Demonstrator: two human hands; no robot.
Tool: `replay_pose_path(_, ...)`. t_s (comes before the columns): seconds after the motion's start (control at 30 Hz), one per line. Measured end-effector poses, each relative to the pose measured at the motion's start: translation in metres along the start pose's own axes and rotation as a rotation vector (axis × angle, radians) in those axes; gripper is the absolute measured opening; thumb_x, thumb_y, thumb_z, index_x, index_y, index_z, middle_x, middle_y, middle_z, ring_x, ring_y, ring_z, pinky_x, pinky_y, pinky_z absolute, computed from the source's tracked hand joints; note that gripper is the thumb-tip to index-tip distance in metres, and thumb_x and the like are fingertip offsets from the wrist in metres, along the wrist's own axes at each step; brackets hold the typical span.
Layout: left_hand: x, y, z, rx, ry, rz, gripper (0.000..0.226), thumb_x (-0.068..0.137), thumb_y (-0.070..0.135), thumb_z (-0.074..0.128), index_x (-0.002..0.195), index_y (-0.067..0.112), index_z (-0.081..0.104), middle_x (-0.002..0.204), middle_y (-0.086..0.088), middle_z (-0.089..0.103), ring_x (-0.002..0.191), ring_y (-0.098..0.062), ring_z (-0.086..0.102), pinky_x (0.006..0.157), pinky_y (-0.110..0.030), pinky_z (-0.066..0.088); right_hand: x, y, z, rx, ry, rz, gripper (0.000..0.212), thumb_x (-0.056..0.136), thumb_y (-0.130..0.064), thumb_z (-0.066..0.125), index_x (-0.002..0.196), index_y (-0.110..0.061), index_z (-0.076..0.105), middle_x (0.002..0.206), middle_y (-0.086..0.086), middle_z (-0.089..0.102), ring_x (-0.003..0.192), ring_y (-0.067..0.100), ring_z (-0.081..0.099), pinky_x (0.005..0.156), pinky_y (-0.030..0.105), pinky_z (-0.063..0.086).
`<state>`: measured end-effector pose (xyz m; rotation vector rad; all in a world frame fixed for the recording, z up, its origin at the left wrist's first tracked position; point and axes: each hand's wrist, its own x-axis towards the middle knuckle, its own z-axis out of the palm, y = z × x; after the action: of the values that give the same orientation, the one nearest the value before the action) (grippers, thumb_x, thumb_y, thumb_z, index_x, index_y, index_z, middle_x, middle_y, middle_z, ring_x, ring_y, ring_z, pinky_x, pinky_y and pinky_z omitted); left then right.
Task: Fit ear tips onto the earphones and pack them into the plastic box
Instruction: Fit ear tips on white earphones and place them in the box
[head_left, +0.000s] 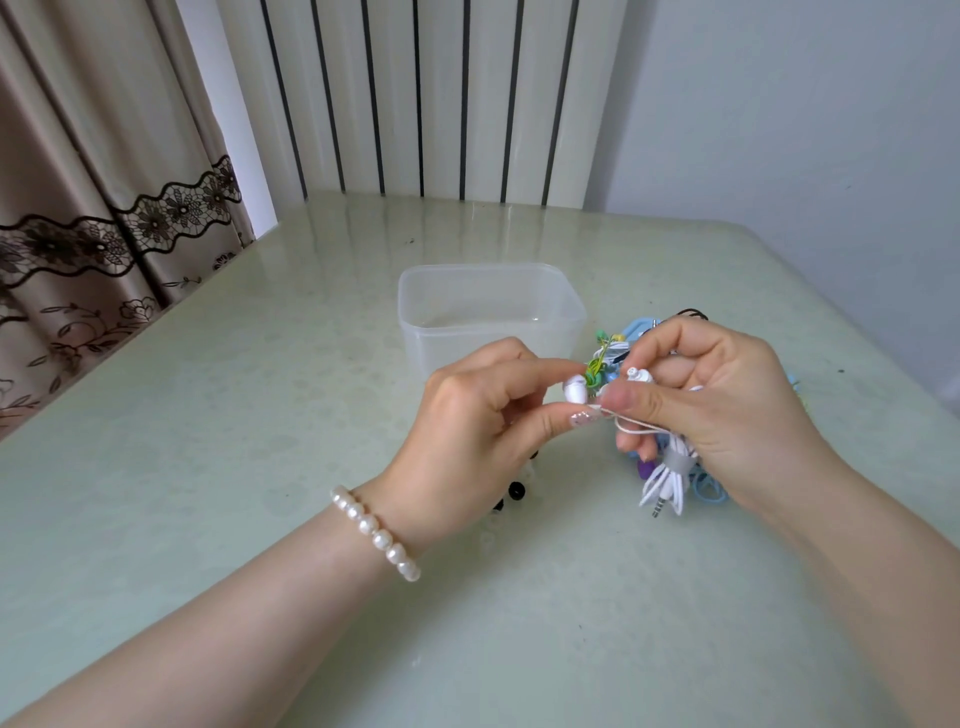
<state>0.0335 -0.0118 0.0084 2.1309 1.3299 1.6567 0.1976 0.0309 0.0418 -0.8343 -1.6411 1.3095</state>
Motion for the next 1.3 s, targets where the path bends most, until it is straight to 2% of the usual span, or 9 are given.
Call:
replay_pose_path(0.17, -0.004, 0.001, 0.004, 0.044, -0.184, -0.190, 0.025, 0.070, 0.035, 0.074, 0.086, 0.016, 0.073, 0.060, 0.012, 0.043, 0.057, -0.003, 0.043, 0.054, -0.008, 0.030, 0.006, 0.004, -0.008, -0.025, 0.059, 0.025, 0.015, 0.053, -0.025, 0.070, 0.062, -0.013, 0.067, 0.042, 0.005, 0.057, 0.032, 0.012, 0.045, 0.036, 0.015, 0.038)
replay_pose_path(0.3, -0.011, 0.004, 0.011, 0.147, -0.361, -0.276, 0.020, 0.075, 0.040, 0.072, 0.087, 0.024, 0.072, 0.063, 0.008, 0.047, 0.057, -0.008, 0.043, 0.060, -0.023, 0.038, 0.004, 0.007, -0.003, -0.016, -0.042, 0.066, 0.015, 0.054, -0.023, 0.069, 0.068, -0.020, 0.074, 0.047, 0.004, 0.060, 0.038, 0.010, 0.047, 0.041, 0.016, 0.041)
replay_pose_path(0.47, -0.007, 0.007, 0.008, 0.131, -0.456, -0.448, 0.037, 0.071, 0.047, 0.071, 0.097, 0.021, 0.070, 0.064, 0.007, 0.047, 0.057, -0.006, 0.043, 0.058, -0.021, 0.037, 0.006, 0.010, -0.005, 0.028, -0.161, 0.211, 0.026, 0.063, -0.016, 0.063, 0.087, -0.008, 0.070, 0.054, 0.003, 0.061, 0.040, 0.007, 0.045, 0.040, 0.015, 0.039)
replay_pose_path(0.53, -0.002, 0.009, 0.003, -0.017, -0.434, -0.593, 0.036, 0.076, 0.042, 0.069, 0.101, 0.017, 0.068, 0.063, 0.007, 0.050, 0.054, -0.007, 0.044, 0.055, -0.020, 0.038, 0.008, 0.011, -0.008, 0.042, -0.166, 0.235, 0.027, 0.066, -0.016, 0.060, 0.089, -0.005, 0.069, 0.055, 0.003, 0.060, 0.040, 0.008, 0.043, 0.039, 0.016, 0.037)
replay_pose_path(0.67, 0.011, 0.006, -0.008, -0.636, -0.183, -0.949, 0.020, 0.088, 0.008, 0.050, 0.100, 0.004, 0.066, 0.058, 0.005, 0.053, 0.053, -0.009, 0.039, 0.048, -0.020, 0.029, 0.008, 0.010, -0.010, 0.044, -0.172, 0.233, 0.027, 0.071, -0.017, 0.056, 0.092, -0.005, 0.069, 0.057, 0.003, 0.059, 0.039, 0.008, 0.038, 0.036, 0.017, 0.030)
replay_pose_path(0.83, 0.010, 0.006, -0.007, -0.978, -0.193, -1.086, 0.029, 0.091, -0.009, 0.034, 0.110, -0.008, 0.055, 0.066, -0.008, 0.053, 0.050, -0.010, 0.039, 0.043, -0.018, 0.029, 0.006, 0.008, -0.007, 0.048, -0.174, 0.199, 0.029, 0.067, -0.017, 0.060, 0.095, -0.009, 0.064, 0.059, 0.006, 0.062, 0.035, 0.010, 0.034, 0.037, 0.023, 0.027)
replay_pose_path(0.93, 0.008, 0.004, -0.005, -1.086, -0.224, -1.132, 0.025, 0.091, -0.007, 0.039, 0.109, -0.001, 0.054, 0.066, -0.011, 0.058, 0.046, -0.009, 0.042, 0.040, -0.017, 0.032, 0.006, 0.007, -0.006, 0.046, -0.155, 0.196, 0.030, 0.067, -0.019, 0.061, 0.095, -0.008, 0.058, 0.060, 0.007, 0.063, 0.033, 0.011, 0.032, 0.040, 0.024, 0.028)
replay_pose_path(1.1, 0.007, 0.001, -0.001, -1.079, -0.218, -1.124, 0.005, 0.080, 0.003, 0.053, 0.081, 0.004, 0.058, 0.064, -0.007, 0.064, 0.044, -0.005, 0.044, 0.039, -0.013, 0.033, 0.005, 0.009, -0.003, 0.025, -0.126, 0.180, 0.025, 0.066, -0.021, 0.062, 0.086, -0.006, 0.058, 0.065, 0.008, 0.068, 0.032, 0.011, 0.029, 0.039, 0.021, 0.027)
replay_pose_path(1.3, 0.005, -0.003, 0.002, -1.090, -0.171, -1.127, 0.018, 0.072, 0.011, 0.058, 0.084, 0.001, 0.067, 0.066, -0.005, 0.064, 0.045, -0.004, 0.047, 0.040, -0.012, 0.037, 0.004, 0.014, 0.000, -0.013, -0.057, 0.124, 0.013, 0.066, -0.021, 0.065, 0.074, -0.010, 0.065, 0.062, 0.005, 0.067, 0.030, 0.010, 0.029, 0.037, 0.021, 0.027)
